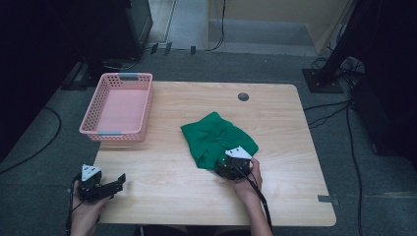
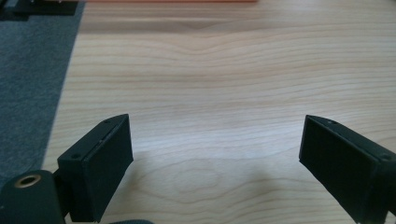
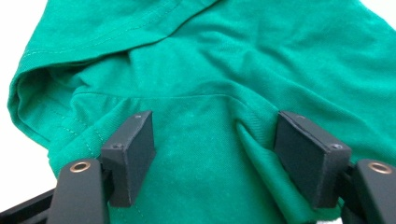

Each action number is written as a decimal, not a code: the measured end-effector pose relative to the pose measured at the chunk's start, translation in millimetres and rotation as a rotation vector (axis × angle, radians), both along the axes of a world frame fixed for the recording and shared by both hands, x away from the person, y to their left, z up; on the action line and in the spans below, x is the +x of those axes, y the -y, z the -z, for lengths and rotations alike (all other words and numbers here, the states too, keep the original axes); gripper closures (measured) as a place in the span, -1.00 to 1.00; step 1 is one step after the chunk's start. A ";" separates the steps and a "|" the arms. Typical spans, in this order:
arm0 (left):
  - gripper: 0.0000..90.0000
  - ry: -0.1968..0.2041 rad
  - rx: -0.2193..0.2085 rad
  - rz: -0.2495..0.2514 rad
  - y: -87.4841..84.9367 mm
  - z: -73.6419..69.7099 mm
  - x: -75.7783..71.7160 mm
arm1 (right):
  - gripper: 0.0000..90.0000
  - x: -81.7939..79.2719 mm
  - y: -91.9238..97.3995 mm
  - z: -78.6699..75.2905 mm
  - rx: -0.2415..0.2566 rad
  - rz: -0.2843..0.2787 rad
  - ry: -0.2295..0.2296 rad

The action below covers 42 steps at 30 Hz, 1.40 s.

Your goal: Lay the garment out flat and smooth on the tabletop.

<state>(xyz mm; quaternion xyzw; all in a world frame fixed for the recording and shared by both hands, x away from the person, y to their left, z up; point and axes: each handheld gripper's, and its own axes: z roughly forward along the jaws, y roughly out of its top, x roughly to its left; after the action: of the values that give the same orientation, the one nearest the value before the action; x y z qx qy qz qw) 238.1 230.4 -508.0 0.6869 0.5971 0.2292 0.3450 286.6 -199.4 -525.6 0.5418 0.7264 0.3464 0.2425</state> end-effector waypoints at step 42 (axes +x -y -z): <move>-0.77 0.107 0.067 0.229 190.9 -38.8 23.2 | -0.63 31.9 -6.3 -0.2 -0.026 -0.042 -0.002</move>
<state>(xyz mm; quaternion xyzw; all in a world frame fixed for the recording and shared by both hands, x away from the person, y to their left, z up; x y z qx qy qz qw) 261.2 39.6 -469.2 0.7487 0.4873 0.2445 0.3771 318.4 -193.2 -525.4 0.5235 0.7425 0.3412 0.2414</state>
